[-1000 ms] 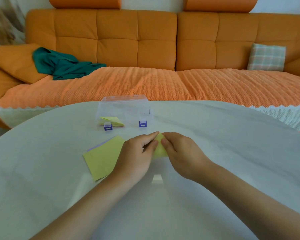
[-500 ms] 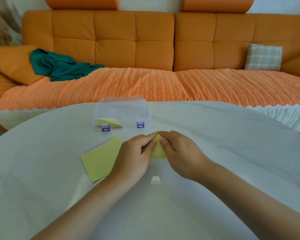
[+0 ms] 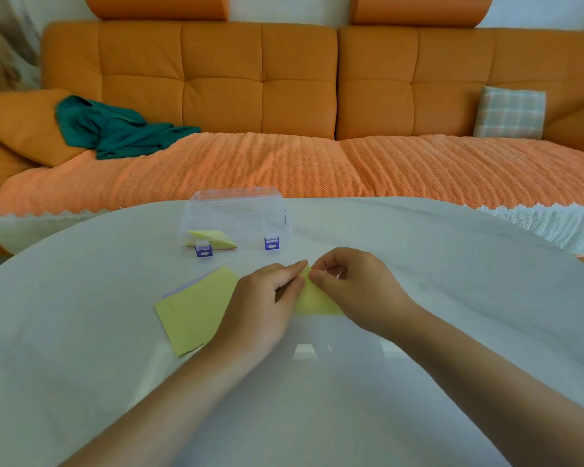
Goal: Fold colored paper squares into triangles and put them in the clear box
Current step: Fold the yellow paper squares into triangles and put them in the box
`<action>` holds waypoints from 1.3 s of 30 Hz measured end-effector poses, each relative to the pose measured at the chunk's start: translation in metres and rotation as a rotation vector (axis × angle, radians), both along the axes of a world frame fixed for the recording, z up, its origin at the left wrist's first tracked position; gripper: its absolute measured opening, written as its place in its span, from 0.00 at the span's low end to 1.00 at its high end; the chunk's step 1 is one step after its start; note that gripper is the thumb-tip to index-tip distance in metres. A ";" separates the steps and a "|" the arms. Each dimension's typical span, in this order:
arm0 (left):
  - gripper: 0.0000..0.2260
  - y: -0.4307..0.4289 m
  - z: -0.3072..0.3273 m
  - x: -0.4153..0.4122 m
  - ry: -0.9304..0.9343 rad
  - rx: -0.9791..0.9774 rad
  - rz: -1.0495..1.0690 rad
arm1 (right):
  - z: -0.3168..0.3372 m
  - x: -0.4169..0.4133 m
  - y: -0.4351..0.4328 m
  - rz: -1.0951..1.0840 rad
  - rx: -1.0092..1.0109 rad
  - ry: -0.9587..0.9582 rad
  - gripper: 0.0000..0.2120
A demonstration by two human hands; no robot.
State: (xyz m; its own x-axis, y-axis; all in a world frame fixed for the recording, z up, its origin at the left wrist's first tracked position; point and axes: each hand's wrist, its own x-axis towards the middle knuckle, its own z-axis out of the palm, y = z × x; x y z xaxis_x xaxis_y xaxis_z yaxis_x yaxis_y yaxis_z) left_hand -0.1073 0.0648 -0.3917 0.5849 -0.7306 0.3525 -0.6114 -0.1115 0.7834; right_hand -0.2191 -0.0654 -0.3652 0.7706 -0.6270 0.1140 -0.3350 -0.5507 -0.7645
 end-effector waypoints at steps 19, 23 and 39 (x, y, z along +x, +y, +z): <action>0.11 0.020 0.008 -0.004 -0.383 0.332 -0.245 | -0.004 0.004 0.000 -0.093 0.086 0.386 0.10; 0.13 0.020 0.005 -0.003 -0.387 0.396 -0.284 | -0.005 0.007 0.006 -0.096 -0.091 0.461 0.10; 0.18 0.025 0.008 -0.007 -0.498 0.438 -0.311 | -0.011 -0.020 0.002 0.289 -0.589 0.352 0.20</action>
